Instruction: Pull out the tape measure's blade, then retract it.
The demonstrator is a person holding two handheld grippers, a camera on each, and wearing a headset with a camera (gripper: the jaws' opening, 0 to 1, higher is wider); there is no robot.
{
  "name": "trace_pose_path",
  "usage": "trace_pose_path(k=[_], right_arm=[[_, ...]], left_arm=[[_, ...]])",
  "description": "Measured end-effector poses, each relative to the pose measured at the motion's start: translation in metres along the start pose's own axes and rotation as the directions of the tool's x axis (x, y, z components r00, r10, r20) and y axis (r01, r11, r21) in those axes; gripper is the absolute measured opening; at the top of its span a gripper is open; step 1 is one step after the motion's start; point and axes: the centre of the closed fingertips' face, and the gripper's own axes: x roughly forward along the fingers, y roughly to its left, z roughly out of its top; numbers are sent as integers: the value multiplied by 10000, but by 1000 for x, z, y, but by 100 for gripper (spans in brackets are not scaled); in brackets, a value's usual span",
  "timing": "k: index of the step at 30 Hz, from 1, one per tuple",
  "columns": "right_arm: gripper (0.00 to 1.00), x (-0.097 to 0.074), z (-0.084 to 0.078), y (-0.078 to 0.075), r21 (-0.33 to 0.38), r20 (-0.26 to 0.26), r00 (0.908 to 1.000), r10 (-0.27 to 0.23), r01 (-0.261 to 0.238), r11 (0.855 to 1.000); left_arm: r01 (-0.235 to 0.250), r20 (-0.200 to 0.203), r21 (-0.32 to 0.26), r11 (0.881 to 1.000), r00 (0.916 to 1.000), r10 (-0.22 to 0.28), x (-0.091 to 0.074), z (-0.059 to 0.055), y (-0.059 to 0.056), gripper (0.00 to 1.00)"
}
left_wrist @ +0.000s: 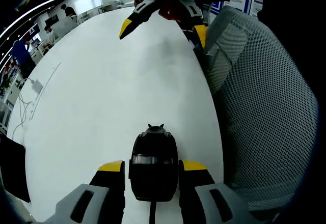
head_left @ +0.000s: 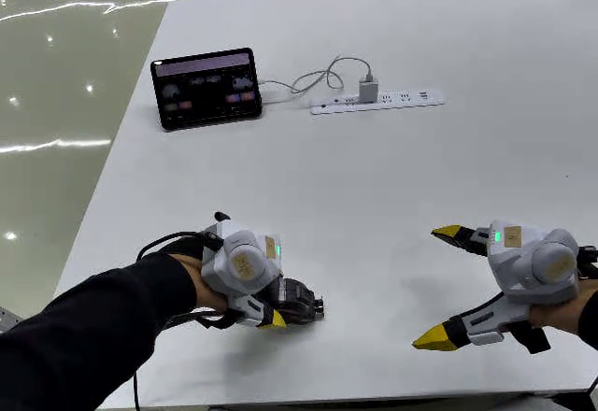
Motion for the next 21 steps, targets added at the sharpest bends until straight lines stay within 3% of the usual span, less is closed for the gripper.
trace_pose_path(k=[1,3,8,11,21], right_arm=[[100,2,1,0,-10,3,10000,43,-43,10000],[100,6,3,1,-42,-10,9999,118,-118,9999],[96,20,6,7,-211,-55,9991,412,-413,9989],[94,30,6,12,-238,-119,9981,602,-604,9979],[79,71,12,26,-542,-317,9919,1227,-1243,9908]], left_arm=[[319,-117,94,9994,9994,-318,1,-2,-5,32],[112,-156,161,9998,9998,-109,2,-2,-2,33],[249,-85,501,9984,9997,-245,0,-2,-4,32],[164,-18,218,9996,9999,-164,1,-1,-3,32],[181,-315,51,9998,9993,-179,3,-3,-2,32]])
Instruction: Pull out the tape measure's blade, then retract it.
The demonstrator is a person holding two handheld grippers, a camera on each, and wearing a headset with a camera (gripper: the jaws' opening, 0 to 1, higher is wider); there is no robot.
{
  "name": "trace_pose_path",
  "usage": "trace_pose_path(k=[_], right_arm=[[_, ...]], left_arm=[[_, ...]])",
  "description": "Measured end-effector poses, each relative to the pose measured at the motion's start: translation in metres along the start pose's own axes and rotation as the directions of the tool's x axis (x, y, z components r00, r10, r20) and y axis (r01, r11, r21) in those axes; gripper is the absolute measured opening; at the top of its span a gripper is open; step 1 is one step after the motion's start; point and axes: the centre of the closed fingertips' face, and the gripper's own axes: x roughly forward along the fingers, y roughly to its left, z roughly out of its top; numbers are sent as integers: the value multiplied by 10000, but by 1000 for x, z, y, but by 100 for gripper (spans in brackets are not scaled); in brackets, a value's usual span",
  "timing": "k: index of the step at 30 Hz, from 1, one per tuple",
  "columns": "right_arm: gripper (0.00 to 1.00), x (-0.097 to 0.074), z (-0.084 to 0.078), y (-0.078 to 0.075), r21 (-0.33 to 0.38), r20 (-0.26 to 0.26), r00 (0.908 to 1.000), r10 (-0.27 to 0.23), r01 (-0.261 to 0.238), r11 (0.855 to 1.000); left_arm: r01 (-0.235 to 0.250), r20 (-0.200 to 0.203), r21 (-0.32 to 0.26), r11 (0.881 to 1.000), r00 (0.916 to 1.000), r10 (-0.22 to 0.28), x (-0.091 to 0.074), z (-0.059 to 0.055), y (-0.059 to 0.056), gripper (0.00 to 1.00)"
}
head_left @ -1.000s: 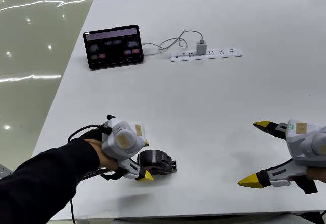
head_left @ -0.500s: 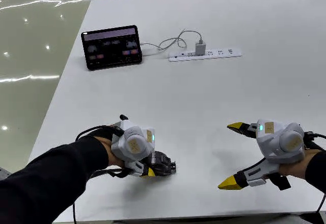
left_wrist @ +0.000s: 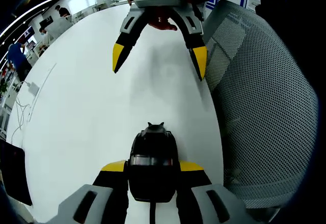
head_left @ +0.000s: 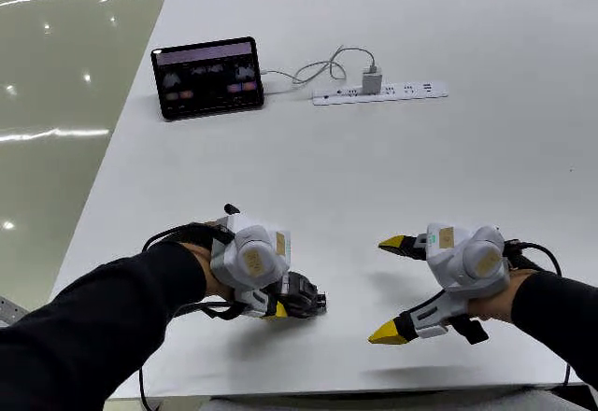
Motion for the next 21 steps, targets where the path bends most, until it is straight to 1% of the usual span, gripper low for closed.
trace_pose_path(k=[2,6,8,12,17,21], right_arm=[[75,8,4,0,-50,22,10000,89,-89,9999],[69,23,9,1,-251,-91,9996,274,-276,9993],[69,30,12,2,-261,-148,9991,405,-408,9988],[64,41,13,2,-437,-317,9979,559,-573,9974],[56,50,14,2,-533,-440,9968,669,-692,9962],[46,56,10,4,-774,-685,9948,747,-799,9938]], left_arm=[[53,-52,-44,10000,10000,-53,0,0,0,32],[198,13,-149,9997,9998,-198,1,-1,0,32],[235,-1,-196,9995,9997,-235,1,-1,0,32],[260,-30,-197,9995,9997,-261,1,-1,-1,32],[288,-4,-266,9992,9996,-289,1,-1,-1,32],[295,-12,-313,9991,9996,-295,1,-1,-1,32]])
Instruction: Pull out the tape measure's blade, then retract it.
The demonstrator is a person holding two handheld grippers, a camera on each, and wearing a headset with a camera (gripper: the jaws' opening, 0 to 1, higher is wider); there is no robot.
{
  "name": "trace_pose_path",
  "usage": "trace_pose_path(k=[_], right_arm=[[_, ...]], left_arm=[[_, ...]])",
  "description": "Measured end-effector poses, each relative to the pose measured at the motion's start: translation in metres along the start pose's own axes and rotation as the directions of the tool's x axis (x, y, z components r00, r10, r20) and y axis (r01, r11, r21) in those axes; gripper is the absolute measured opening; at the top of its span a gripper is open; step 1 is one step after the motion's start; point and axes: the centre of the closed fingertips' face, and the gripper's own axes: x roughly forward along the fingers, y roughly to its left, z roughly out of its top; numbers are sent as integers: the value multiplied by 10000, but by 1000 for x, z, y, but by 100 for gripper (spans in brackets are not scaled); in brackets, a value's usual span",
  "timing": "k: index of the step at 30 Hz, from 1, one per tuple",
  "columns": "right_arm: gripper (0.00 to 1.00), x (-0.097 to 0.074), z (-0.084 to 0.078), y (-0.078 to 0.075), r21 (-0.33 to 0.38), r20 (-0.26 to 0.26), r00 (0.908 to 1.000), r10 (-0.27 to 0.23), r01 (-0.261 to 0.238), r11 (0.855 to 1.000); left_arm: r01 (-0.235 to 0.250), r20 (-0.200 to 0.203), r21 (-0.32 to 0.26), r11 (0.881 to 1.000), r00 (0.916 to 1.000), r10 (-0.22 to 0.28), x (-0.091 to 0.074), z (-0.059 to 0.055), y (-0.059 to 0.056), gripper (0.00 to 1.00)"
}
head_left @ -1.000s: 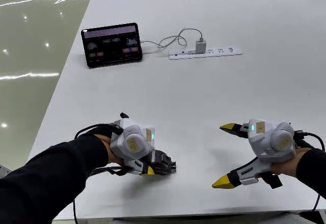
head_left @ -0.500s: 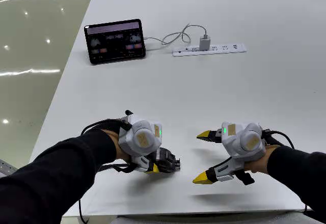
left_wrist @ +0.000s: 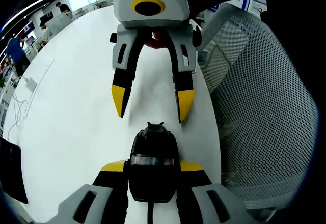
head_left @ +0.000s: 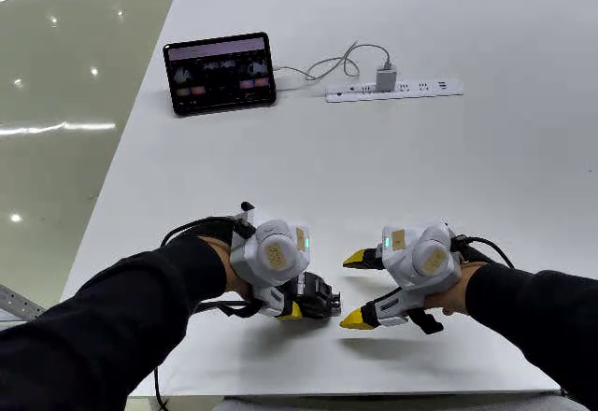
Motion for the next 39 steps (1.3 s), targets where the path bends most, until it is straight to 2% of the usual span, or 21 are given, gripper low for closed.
trace_pose_path(k=[5,7,10,12,13,15,16,18,25,34,39], right_arm=[[31,7,0,4,-291,-134,9999,78,-82,9995],[27,11,-4,5,-719,-477,9989,31,-66,9974],[19,15,-3,10,-846,-494,9986,170,-212,9962],[12,15,-4,4,-1236,-643,9978,-176,96,9923],[12,15,-4,7,-1019,-586,9983,12,-72,9948],[11,14,-4,6,-754,-561,9984,78,-120,9971],[10,14,-4,6,-938,-645,9979,45,-106,9955],[8,14,-4,6,-691,-717,9973,132,-181,9974],[7,11,-8,3,-509,-864,9962,142,-187,9985],[8,1,-17,1,-535,-1096,9939,152,-212,9983],[10,3,-17,4,-588,-1186,9927,200,-271,9979]], left_arm=[[3,38,-88,10000,10000,-3,0,0,0,32],[-1,38,-87,10000,10000,2,0,0,0,32],[-9,41,-110,9999,10000,10,0,0,0,32],[-18,37,-118,9999,10000,18,0,0,0,32],[-27,42,-155,9999,10000,27,0,0,0,32],[-47,38,-158,9999,10000,47,0,0,0,32],[-71,51,-160,9998,10000,72,0,0,0,32],[-73,127,-228,9997,9999,76,0,0,0,32],[-102,200,-383,9992,9997,110,0,0,1,32],[-144,363,-527,9985,9992,163,-1,0,1,32],[-166,352,-508,9986,9992,184,0,1,0,32]])
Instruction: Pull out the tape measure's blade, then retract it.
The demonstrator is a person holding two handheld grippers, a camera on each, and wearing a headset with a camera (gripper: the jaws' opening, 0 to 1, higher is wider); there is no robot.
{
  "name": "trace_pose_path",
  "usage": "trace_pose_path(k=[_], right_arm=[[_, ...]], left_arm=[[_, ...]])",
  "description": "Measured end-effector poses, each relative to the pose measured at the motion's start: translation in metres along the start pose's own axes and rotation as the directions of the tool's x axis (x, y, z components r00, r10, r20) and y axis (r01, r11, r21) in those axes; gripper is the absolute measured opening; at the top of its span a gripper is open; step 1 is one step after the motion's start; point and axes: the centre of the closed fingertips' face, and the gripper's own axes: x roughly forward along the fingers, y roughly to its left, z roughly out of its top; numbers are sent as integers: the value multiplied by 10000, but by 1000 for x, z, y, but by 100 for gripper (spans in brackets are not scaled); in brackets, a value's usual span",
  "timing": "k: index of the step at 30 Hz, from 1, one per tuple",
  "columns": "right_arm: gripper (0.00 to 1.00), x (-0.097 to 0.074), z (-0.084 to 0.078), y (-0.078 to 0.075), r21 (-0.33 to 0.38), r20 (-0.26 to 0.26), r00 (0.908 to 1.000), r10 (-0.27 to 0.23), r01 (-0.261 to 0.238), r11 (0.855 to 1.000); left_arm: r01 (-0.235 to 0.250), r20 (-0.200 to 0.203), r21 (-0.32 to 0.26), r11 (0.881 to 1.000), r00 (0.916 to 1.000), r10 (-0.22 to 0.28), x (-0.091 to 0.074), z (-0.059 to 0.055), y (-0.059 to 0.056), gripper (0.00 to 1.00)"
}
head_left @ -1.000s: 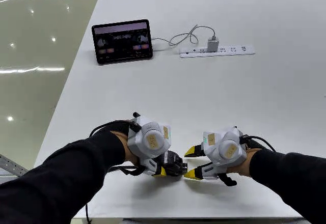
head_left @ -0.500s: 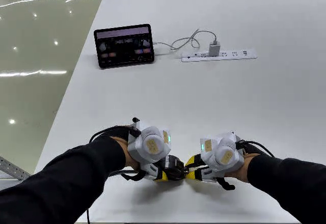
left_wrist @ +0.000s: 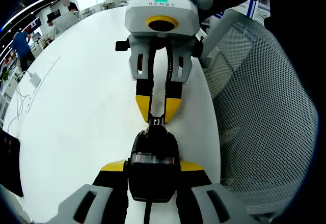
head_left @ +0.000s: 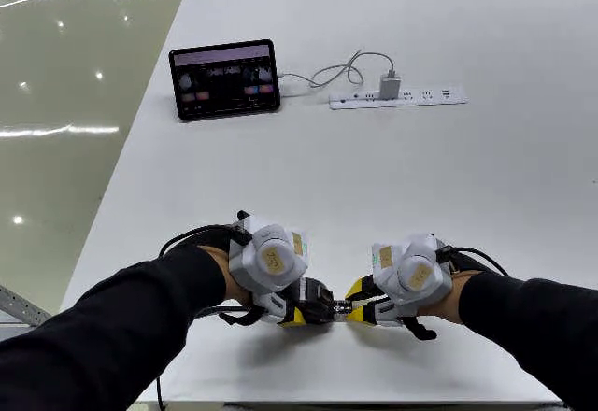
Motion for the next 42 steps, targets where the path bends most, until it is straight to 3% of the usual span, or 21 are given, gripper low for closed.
trace_pose_path(k=[3,9,11,12,18,42], right_arm=[[11,3,-1,0,262,-182,9998,97,-92,9996],[12,12,7,1,218,-289,9995,137,-131,9997],[12,16,5,0,121,-535,9985,68,-62,9999],[12,17,8,-1,38,-382,9993,27,-25,10000],[10,13,5,-1,628,-306,9995,94,-74,9980],[10,4,-7,-1,417,-418,9991,24,-6,9991]], left_arm=[[-3,-12,-16,10000,10000,3,0,0,0,32],[-17,3,-33,10000,10000,17,0,0,0,32],[-49,5,-81,10000,10000,49,0,0,0,32],[-108,9,-121,9999,9999,109,1,1,1,32],[-99,189,-184,9998,9998,102,-1,-1,1,32],[-66,-140,-84,9999,9999,64,-1,0,0,32]])
